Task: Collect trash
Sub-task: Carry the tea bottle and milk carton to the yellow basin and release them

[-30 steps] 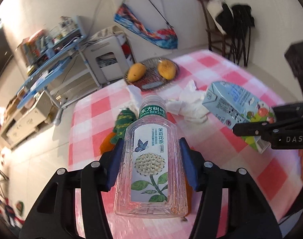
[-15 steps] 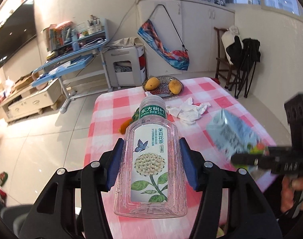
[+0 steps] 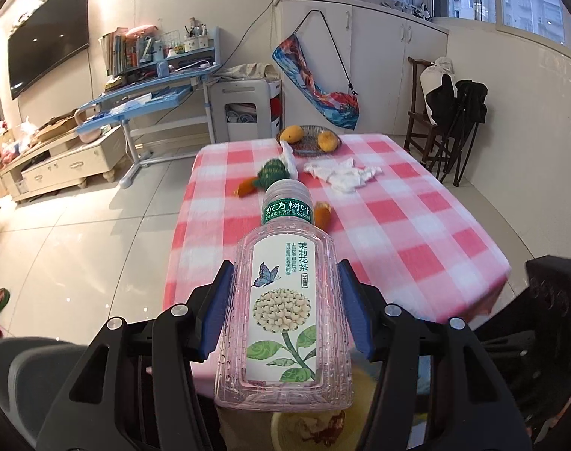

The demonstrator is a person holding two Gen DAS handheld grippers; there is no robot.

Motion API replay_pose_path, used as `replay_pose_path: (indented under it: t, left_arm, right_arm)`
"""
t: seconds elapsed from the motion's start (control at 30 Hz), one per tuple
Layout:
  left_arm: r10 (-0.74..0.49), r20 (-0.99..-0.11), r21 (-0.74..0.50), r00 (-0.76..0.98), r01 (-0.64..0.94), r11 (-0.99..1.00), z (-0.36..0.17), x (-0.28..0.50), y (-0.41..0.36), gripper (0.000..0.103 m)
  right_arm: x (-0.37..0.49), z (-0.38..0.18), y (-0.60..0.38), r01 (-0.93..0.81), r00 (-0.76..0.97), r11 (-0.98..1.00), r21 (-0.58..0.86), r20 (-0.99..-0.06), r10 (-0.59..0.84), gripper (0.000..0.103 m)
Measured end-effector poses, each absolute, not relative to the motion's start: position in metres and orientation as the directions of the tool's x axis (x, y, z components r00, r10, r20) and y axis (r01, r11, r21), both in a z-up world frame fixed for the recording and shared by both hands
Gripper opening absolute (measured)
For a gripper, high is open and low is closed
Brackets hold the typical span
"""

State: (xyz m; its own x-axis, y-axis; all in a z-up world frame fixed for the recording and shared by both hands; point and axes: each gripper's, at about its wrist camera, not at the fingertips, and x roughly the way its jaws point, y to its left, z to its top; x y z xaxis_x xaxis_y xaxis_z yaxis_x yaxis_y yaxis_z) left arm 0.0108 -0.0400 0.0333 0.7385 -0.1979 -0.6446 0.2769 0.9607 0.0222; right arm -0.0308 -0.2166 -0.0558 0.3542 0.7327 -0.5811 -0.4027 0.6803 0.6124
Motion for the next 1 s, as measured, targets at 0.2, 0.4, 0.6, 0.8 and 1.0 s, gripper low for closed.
replay_pose_path:
  t: [0.2,0.4,0.6,0.8,1.0]
  left_arm:
    - [-0.206,-0.679,-0.006,0.705,0.275,0.961,0.011,-0.024,-0.036,0.053]
    - [-0.220,-0.762,-0.035,0.609,0.301,0.953,-0.030,-0.049,-0.038,0.053]
    - [-0.195,-0.848,-0.012,0.493,0.350,0.937,-0.067,-0.060,-0.050,0.054]
    - [-0.193,-0.858,-0.014,0.477,0.353,0.936,-0.076,-0.065,-0.046,0.065]
    - [-0.227,-0.769,-0.071,0.598,0.273,0.959,-0.059,-0.070,-0.022,0.079]
  right_arm:
    - [-0.029,-0.069,-0.207,-0.393,0.355,0.767,0.507,-0.686,0.635,0.056]
    - [-0.020,-0.059,-0.246,-0.251,0.522,0.825,0.507,-0.646,0.556,0.064]
    - [-0.021,-0.054,-0.255,-0.181,0.631,0.866,0.467,-0.620,0.466,0.070]
    - [-0.027,-0.056,-0.248,-0.178,0.652,0.889,0.422,-0.626,0.428,0.074]
    - [-0.040,-0.059,-0.251,-0.169,0.658,0.903,0.395,-0.637,0.401,0.076]
